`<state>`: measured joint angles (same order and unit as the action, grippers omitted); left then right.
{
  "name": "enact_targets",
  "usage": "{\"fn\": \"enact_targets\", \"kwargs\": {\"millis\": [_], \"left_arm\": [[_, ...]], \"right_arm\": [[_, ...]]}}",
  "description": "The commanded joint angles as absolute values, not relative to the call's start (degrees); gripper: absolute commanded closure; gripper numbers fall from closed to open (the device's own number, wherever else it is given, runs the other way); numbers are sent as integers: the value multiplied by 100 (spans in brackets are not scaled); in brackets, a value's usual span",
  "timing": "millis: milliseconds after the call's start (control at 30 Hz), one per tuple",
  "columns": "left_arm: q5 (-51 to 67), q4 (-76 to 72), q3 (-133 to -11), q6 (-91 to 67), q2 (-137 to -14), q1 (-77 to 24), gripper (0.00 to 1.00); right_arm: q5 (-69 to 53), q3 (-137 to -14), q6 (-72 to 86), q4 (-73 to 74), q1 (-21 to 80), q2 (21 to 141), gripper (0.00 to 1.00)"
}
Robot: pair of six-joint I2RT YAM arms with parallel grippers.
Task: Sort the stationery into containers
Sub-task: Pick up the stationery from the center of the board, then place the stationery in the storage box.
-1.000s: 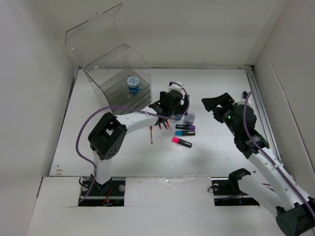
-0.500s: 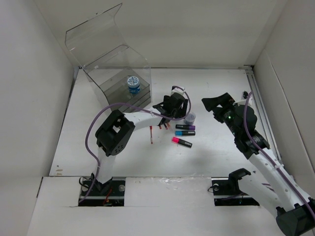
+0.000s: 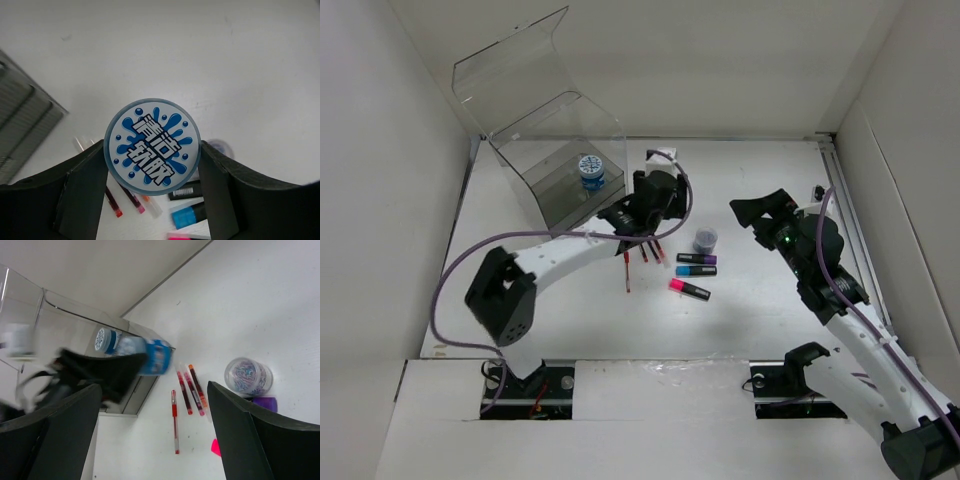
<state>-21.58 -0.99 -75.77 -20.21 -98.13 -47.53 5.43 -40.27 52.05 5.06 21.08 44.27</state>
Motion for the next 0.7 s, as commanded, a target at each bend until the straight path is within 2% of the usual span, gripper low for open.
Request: {"fn": "enact_targets", "kwargs": {"millis": [0, 100, 267, 467, 667], "left_arm": [[-3031, -159, -7646, -2144, -8817, -4615, 64], [-3312, -44, -7410, -2311, -8307, -4220, 64], [-4664, 18, -7339, -2224, -7867, -3964, 61], [-5694, 519, -7953, -2013, -8463, -3762, 61], [-5713, 1002, -8235, -2136, -9070, -3313, 62]], "right_arm": [[431, -4017, 5186, 237, 2162, 4351, 7], [378, -4017, 5186, 237, 2162, 4351, 7], [325, -4017, 5186, 237, 2162, 4351, 7], [202, -4017, 5186, 237, 2162, 4351, 7], [149, -4017, 5186, 237, 2162, 4351, 7]]}}
